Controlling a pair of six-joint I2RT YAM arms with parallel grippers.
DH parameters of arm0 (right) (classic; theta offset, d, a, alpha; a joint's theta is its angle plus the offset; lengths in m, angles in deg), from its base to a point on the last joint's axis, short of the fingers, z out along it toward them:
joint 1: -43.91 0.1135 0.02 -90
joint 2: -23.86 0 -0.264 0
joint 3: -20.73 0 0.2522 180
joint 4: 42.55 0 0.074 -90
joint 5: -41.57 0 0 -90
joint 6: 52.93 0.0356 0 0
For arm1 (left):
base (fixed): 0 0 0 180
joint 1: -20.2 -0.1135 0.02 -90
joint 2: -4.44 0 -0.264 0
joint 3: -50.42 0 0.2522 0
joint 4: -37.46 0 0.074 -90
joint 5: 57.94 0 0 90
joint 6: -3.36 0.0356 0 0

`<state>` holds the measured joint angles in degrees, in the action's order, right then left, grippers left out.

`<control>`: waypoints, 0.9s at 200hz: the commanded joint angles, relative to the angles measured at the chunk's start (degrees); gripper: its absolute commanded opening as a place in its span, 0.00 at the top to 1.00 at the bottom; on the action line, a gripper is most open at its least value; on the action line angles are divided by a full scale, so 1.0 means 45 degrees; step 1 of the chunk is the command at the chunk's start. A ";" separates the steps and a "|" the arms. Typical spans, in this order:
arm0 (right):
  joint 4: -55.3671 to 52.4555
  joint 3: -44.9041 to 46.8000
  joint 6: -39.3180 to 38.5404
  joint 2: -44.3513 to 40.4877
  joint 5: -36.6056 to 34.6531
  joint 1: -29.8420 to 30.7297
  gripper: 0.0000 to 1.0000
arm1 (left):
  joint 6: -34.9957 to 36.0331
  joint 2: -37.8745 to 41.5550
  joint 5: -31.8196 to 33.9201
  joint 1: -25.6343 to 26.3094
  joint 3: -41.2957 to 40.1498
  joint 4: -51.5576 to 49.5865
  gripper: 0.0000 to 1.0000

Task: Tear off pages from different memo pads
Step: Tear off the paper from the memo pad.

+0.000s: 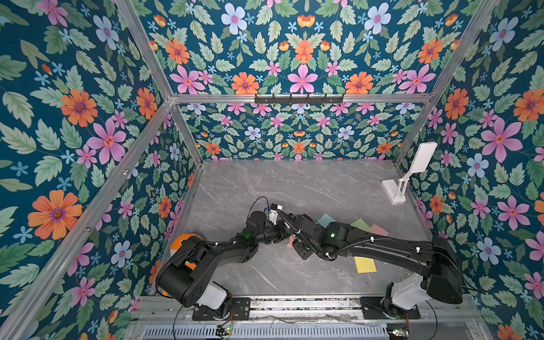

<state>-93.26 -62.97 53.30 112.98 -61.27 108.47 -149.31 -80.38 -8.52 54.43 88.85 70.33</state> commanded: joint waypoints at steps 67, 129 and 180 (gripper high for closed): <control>0.0320 -0.0700 -0.1238 0.1927 -0.3327 0.0771 0.81 | -0.0423 -0.0204 -0.0098 0.0048 -0.0037 0.0846 1.00; 0.0502 -0.0530 -0.2238 0.1855 -0.4162 0.0770 1.00 | -0.0351 -0.0220 -0.0219 -0.0039 0.0260 0.0543 0.97; 0.0417 -0.0508 -0.3266 0.1622 -0.4453 0.0621 1.00 | 0.0673 0.0570 -0.0375 -0.0788 0.0232 -0.0590 0.62</control>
<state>-90.58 -65.37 42.02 120.96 -79.74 111.75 -150.21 -79.83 -8.56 52.56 89.68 69.46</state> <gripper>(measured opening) 0.051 0.321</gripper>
